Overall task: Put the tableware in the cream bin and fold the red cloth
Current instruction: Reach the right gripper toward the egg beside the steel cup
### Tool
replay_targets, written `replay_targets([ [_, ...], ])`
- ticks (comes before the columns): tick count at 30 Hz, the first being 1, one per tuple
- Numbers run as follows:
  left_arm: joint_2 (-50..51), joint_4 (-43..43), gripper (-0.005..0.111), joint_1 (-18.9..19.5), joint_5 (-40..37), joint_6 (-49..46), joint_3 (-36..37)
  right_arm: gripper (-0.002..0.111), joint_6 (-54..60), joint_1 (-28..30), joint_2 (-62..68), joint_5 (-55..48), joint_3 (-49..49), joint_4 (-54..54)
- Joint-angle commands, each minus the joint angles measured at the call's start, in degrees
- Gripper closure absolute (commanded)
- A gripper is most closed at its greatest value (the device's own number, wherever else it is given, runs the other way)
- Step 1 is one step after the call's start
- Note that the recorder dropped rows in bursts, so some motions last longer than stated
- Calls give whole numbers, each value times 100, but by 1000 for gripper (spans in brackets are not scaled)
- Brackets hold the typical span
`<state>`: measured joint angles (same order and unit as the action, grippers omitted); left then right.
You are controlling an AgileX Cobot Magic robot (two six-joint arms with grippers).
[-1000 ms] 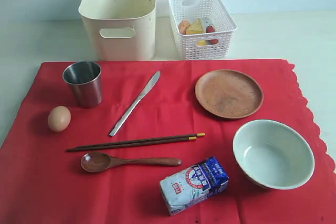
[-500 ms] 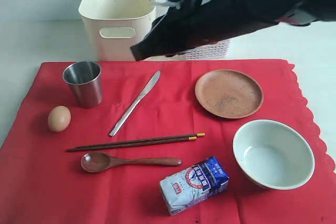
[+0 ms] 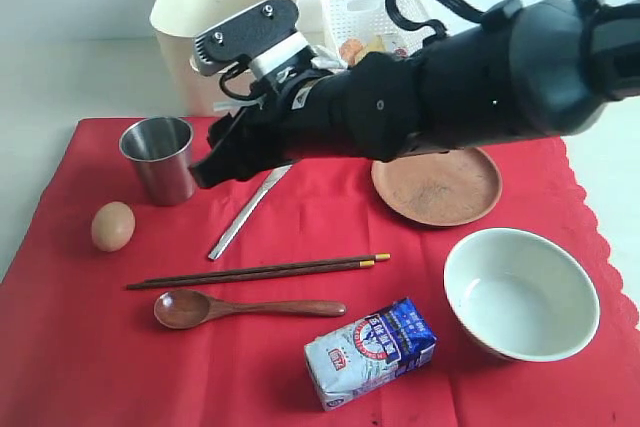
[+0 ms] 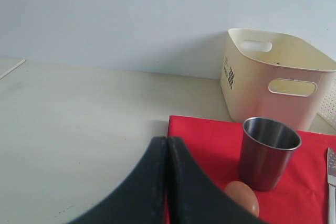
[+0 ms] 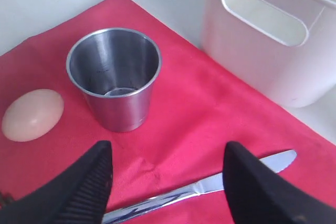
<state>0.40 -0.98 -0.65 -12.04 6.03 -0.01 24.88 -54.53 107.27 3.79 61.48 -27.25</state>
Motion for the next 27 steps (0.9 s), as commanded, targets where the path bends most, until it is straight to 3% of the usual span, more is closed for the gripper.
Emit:
replay_targets([
  [1, -40, 35, 104, 7, 19, -6, 1, 49, -461, -11, 290, 66, 317, -12],
  [11, -40, 35, 104, 7, 19, -6, 1, 49, -542, -222, 864, -1438, 1180, -35],
  [20, -40, 35, 104, 7, 19, -6, 1, 49, -542, -996, 1301, -1645, 1745, 90],
  [27, -40, 35, 104, 7, 19, -6, 1, 47, -602, -1147, 1948, -1777, 2526, 90],
])
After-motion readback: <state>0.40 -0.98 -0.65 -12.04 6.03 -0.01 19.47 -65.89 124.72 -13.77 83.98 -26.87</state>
